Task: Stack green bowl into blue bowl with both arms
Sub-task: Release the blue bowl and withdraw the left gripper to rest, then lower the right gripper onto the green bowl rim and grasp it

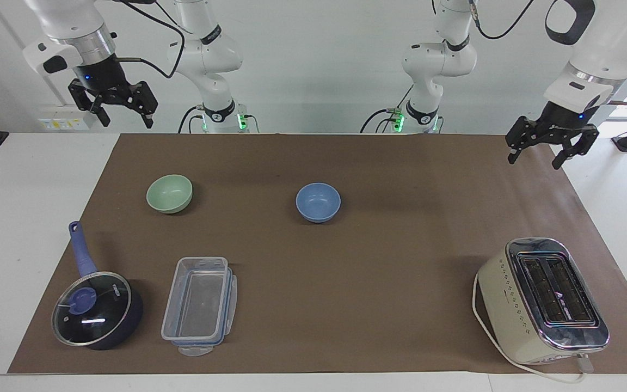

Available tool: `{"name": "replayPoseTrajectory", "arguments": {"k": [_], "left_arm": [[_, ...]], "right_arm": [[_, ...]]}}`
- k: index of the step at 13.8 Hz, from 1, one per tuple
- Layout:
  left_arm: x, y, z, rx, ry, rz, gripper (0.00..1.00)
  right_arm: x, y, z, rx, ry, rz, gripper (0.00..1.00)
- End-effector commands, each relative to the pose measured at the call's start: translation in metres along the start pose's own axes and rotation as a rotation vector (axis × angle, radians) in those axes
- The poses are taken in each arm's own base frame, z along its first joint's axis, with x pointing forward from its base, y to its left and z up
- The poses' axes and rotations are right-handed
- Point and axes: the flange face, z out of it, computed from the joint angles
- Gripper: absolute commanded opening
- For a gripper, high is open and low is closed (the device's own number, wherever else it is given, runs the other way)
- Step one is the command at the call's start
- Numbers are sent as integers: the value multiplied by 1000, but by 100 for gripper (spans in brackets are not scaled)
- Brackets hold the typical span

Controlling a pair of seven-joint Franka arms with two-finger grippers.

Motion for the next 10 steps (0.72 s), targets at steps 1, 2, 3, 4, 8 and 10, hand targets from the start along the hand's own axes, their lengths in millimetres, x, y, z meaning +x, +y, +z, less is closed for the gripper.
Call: {"name": "replayPoseTrajectory", "arguments": {"k": [1,2,3,4,8,10], "left_arm": [[-2,-9,-8,22,-48,3,100],[-5,-8,-11,21,-54,3,100],[-6,-3,-11,17,-48,7,100],[-7,0,-11,16,-56,10,100],[-19,4,-9,1,-116,8,100],[-21,-1,-10,1,-119,0,100]], "right_arm": [[5,32,44,1,10,-2,100],[9,39,66,0,9,-51,100],[7,48,92,2,-16,-101,100],[6,53,115,7,-37,-127,100],[7,56,216,13,-42,-148,100],[9,54,254,12,-28,-178,100]]}}
